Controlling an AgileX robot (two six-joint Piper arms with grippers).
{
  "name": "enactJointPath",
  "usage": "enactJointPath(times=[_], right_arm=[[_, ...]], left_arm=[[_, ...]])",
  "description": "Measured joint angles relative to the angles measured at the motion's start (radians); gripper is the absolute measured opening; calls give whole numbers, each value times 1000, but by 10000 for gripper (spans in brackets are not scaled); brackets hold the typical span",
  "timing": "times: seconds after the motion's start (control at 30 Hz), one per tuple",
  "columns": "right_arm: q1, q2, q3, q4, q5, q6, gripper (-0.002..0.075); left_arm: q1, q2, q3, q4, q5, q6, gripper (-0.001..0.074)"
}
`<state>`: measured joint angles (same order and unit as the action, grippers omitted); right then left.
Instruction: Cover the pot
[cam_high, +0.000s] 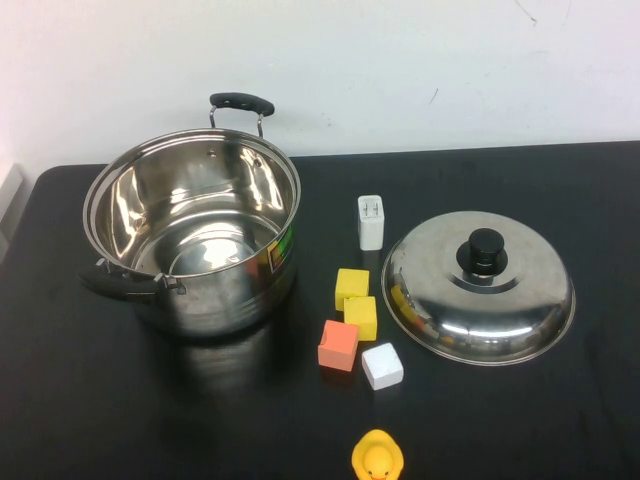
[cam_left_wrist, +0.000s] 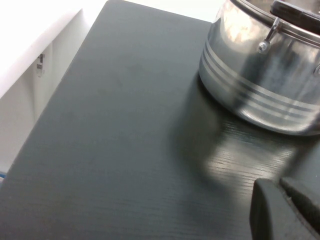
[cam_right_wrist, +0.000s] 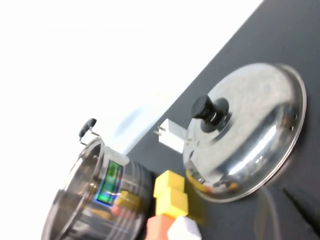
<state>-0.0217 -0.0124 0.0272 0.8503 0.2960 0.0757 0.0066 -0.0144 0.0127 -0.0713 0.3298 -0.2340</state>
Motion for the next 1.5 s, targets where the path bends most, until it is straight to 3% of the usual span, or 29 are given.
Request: enactJointPath(times=[0.33, 0.63, 0.9, 1.13, 1.23, 1.3, 1.4, 1.5], right_arm=[[0, 0, -7, 22, -8, -222, -2], [0, 108, -320, 62, 98, -730, -2], [0, 321, -508, 287, 239, -1232, -2], [0, 519, -508, 529, 185, -1467, -2], [7, 585, -512, 522, 100, -1396, -2], [26, 616, -512, 460, 3, -1219, -2], [67, 642, -514, 233, -143, -860, -2], [116, 667, -514, -135, -257, -463, -1]], left_arm=[[0, 0, 0, 0, 0, 2, -2], [0, 0, 0, 0, 0, 2, -1], [0, 0, 0, 0, 0, 2, -1], [0, 0, 0, 0, 0, 2, -2], [0, 0, 0, 0, 0, 4, -2], [0, 0, 0, 0, 0, 4, -2], [0, 0, 0, 0, 0, 4, -2], [0, 0, 0, 0, 0, 4, -1]])
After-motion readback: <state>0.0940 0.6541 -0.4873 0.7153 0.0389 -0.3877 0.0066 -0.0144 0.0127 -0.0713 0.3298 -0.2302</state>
